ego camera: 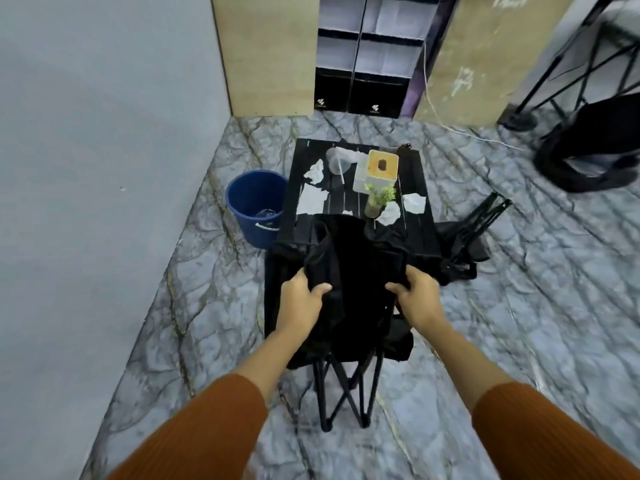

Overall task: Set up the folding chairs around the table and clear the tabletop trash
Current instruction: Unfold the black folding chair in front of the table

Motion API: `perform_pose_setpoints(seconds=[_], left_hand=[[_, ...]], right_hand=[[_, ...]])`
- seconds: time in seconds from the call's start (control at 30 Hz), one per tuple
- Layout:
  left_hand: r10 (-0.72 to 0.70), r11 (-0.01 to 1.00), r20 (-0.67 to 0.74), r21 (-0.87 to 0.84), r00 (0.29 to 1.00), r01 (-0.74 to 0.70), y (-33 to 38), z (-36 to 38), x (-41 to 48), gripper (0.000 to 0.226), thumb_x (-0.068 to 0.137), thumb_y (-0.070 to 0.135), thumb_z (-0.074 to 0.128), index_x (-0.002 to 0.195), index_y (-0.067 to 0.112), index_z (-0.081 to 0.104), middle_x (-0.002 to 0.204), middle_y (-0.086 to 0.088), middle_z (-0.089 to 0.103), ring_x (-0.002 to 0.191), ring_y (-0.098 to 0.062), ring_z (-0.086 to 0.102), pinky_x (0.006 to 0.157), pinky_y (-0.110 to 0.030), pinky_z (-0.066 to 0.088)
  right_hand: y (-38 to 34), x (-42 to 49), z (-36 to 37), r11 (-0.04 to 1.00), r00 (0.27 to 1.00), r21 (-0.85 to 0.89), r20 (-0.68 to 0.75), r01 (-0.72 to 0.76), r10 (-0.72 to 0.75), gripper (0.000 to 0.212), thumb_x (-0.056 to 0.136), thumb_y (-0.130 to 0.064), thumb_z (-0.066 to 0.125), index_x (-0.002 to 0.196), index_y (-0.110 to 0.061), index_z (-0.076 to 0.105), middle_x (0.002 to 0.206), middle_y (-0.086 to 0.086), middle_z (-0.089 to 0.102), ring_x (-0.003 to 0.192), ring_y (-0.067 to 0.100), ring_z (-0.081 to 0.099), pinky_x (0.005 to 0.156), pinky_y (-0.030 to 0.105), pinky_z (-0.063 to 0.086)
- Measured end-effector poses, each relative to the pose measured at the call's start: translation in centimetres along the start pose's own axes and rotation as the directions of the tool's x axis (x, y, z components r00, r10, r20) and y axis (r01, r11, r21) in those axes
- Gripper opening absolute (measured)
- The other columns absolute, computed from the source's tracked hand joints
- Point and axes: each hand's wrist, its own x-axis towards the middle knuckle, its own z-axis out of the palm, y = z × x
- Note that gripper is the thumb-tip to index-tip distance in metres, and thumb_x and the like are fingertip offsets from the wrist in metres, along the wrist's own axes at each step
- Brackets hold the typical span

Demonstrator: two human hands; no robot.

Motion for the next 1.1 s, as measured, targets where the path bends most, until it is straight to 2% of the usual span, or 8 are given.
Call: perform_pose_setpoints(seconds=[0.13,0.3,0.43,0.5,0.6,0.77,0.97,1.1], left_hand=[[0.138,0.983,-0.029,0.124,0.99,-0.133,2.5,-2.9,-0.8,0.04,0.086,0.025,0.07,0.12,0.005,0.06,0.106,-0.01,0.071,0.097,-0.022,0.065,0.081,-0.025,0.047],[0.211,0.954,-0.092,0.236,0.973,-0.184,1.9,-9.3,-2.0,0.027,0.084,0.022,0.072,0.096,-0.002,0.066,0.082,-0.015,0.072,0.071,-0.024,0.066,0.058,-0.023,0.043],[0.151,0.962,0.013,0.23,0.988,-0.15,-1.6,-10.5,-5.3,0.026,0.082,0.02,0.074,0.099,0.001,0.069,0.077,-0.01,0.073,0.064,-0.016,0.069,0.061,-0.034,0.058],[0.098,0.978,0.051,0.179,0.994,-0.106,-3.5,-8.9,-7.6,0.034,0.081,0.021,0.075,0.107,0.0,0.068,0.088,-0.014,0.075,0.073,-0.02,0.072,0.073,-0.045,0.06],[0.07,0.988,0.081,0.134,0.994,-0.08,-4.8,-6.7,-9.6,0.04,0.08,0.024,0.075,0.112,0.002,0.066,0.098,-0.014,0.074,0.088,-0.026,0.071,0.079,-0.039,0.059],[0.033,0.979,0.037,0.199,0.999,-0.04,-5.5,-6.1,-11.4,0.04,0.077,0.024,0.078,0.11,0.004,0.068,0.094,-0.013,0.074,0.079,-0.018,0.065,0.064,-0.01,0.046],[-0.039,0.981,0.044,0.19,0.998,0.03,-4.5,-6.4,-12.1,0.036,0.079,0.018,0.078,0.109,0.002,0.068,0.099,-0.017,0.073,0.092,-0.033,0.068,0.079,-0.04,0.055],[-0.05,0.978,0.091,0.206,0.995,0.03,-4.1,-7.1,-11.9,0.035,0.076,0.014,0.08,0.108,0.003,0.07,0.095,-0.014,0.074,0.086,-0.028,0.068,0.072,-0.029,0.052]], right_hand=[[1.9,-2.4,-6.2,0.991,0.989,0.131,-0.142,-0.031,0.05,0.018,0.09,-0.004,0.063,0.108,-0.004,0.064,0.097,0.003,0.067,0.086,0.01,0.059,0.079,0.019,0.047],[5.0,-4.9,-12.9,0.972,0.947,0.226,-0.295,-0.058,0.125,0.028,0.09,-0.006,0.064,0.118,-0.002,0.062,0.111,0.013,0.069,0.1,0.022,0.063,0.088,0.033,0.05],[8.8,-8.1,-14.0,0.977,0.96,0.167,-0.223,-0.131,0.167,0.031,0.087,-0.003,0.067,0.117,-0.002,0.062,0.107,0.015,0.071,0.082,0.021,0.065,0.071,0.027,0.048],[11.1,-10.1,-12.9,0.952,0.953,0.229,-0.177,-0.205,0.247,0.033,0.086,0.0,0.067,0.118,-0.001,0.061,0.109,0.015,0.07,0.097,0.03,0.066,0.079,0.035,0.048],[14.2,-12.7,-11.9,0.924,0.934,0.269,-0.155,-0.273,0.322,0.035,0.085,0.003,0.067,0.119,0.002,0.06,0.113,0.017,0.068,0.109,0.035,0.063,0.087,0.043,0.049],[15.5,-14.8,-12.0,0.939,0.95,0.194,-0.072,-0.284,0.303,0.03,0.082,0.002,0.071,0.112,-0.004,0.066,0.105,0.015,0.071,0.101,0.033,0.066,0.087,0.047,0.052],[15.9,-14.8,-12.4,0.95,0.953,0.123,-0.067,-0.287,0.297,0.027,0.085,-0.002,0.069,0.112,-0.002,0.067,0.107,0.017,0.072,0.101,0.035,0.066,0.078,0.038,0.046],[16.5,-14.3,-13.0,0.949,0.951,0.085,-0.037,-0.303,0.307,0.024,0.085,-0.001,0.069,0.109,0.0,0.069,0.105,0.02,0.072,0.099,0.037,0.066,0.076,0.038,0.047]])
